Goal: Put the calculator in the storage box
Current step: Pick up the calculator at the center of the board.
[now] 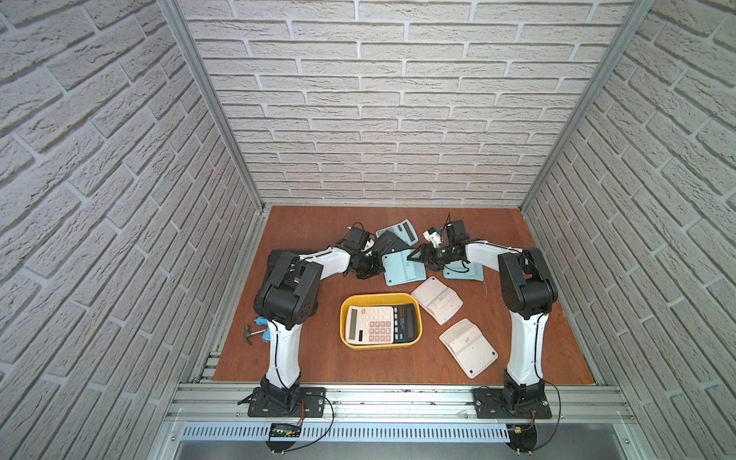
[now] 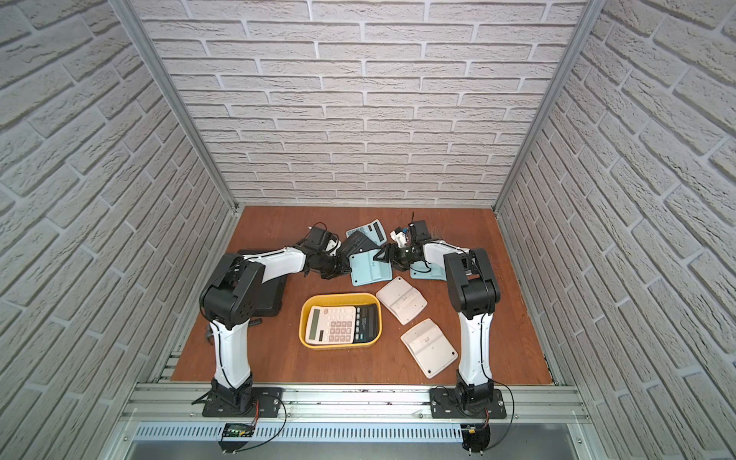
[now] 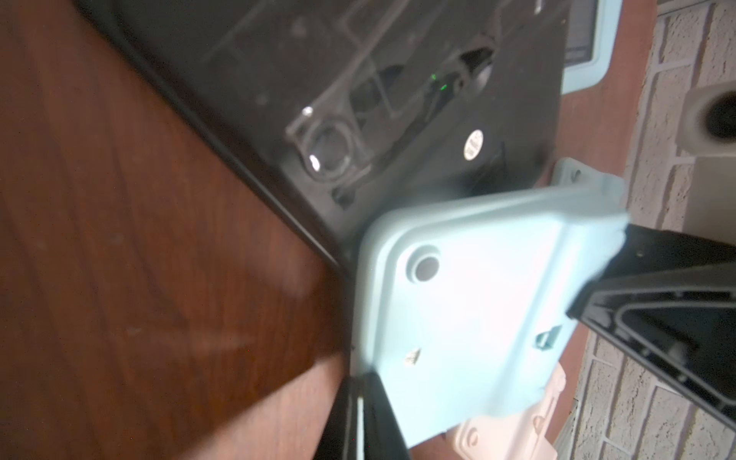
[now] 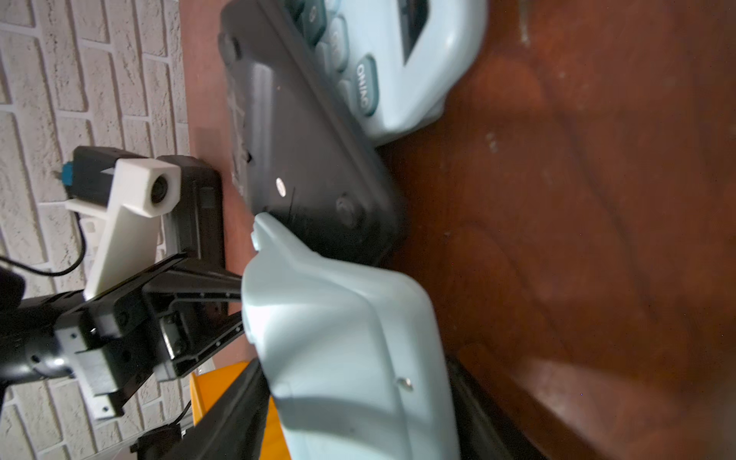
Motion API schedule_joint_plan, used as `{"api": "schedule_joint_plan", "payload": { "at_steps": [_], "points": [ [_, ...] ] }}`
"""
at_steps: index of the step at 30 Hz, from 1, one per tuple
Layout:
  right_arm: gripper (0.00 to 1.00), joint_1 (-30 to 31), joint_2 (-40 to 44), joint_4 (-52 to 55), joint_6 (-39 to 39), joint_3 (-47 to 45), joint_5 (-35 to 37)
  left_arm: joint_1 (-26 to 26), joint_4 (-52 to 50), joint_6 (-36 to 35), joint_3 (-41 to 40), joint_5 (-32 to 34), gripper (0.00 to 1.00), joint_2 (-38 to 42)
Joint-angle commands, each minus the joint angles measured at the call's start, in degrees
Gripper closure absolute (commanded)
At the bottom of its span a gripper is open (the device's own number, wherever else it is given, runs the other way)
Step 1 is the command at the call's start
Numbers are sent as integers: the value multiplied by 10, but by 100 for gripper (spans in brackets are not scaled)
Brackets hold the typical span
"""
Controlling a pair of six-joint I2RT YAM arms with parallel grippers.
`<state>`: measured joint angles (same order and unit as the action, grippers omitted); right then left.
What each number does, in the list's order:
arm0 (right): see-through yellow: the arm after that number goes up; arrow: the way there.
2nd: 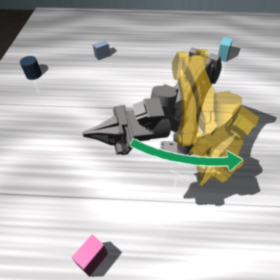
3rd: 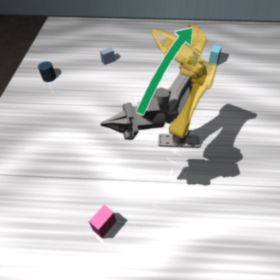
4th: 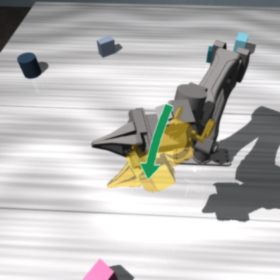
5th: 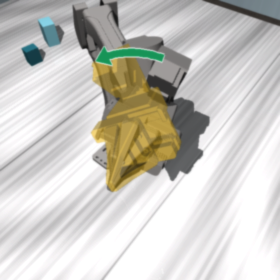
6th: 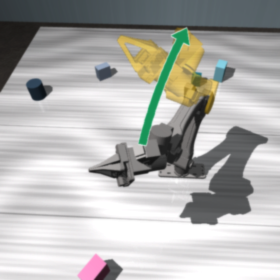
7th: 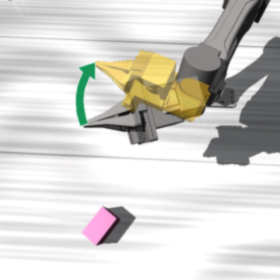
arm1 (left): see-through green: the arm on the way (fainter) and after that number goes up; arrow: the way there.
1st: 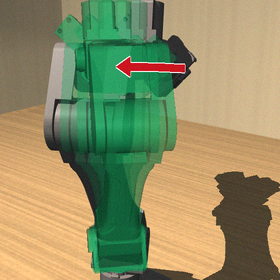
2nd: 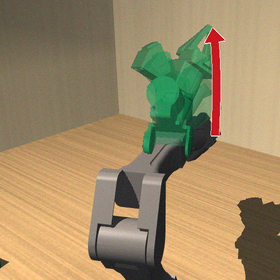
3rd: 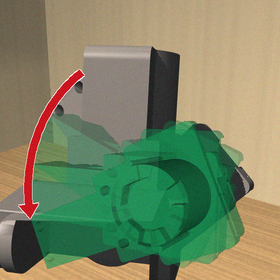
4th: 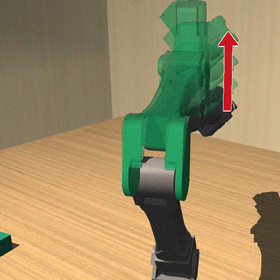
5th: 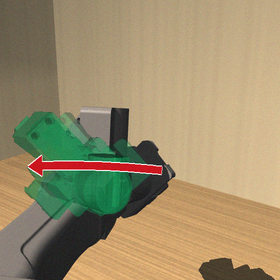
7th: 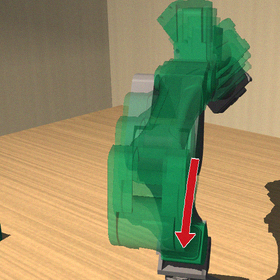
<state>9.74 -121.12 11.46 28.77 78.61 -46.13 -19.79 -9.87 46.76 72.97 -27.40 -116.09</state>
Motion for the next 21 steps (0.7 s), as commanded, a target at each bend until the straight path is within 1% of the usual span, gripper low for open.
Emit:
{"api": "schedule_joint_plan", "payload": {
  "at_steps": [1, 5, 10, 15, 17, 19, 21],
  "points": [
    [41, 12, 33, -26, 33, -23, -16, -4, 5, 1, 2, 1, 89, -10],
    [51, 13, 66, -65, 58, -58, -30, 2, 9, 1, -5, -6, 89, 1],
    [67, 16, 100, -80, 63, -82, -31, 11, 15, 3, -12, -20, 89, 14],
    [88, 19, 120, -78, 58, -92, -28, 19, 18, 7, -20, -28, 88, 32],
    [97, 22, 130, -71, 51, -93, -23, 24, 16, 6, -25, -28, 86, 44],
    [97, 24, 142, -58, 39, -90, -15, 30, 13, 6, -35, -28, 84, 62],
    [97, 28, 155, -44, 25, -87, -7, 36, 8, 5, -43, -28, 79, 85]
  ]
}}
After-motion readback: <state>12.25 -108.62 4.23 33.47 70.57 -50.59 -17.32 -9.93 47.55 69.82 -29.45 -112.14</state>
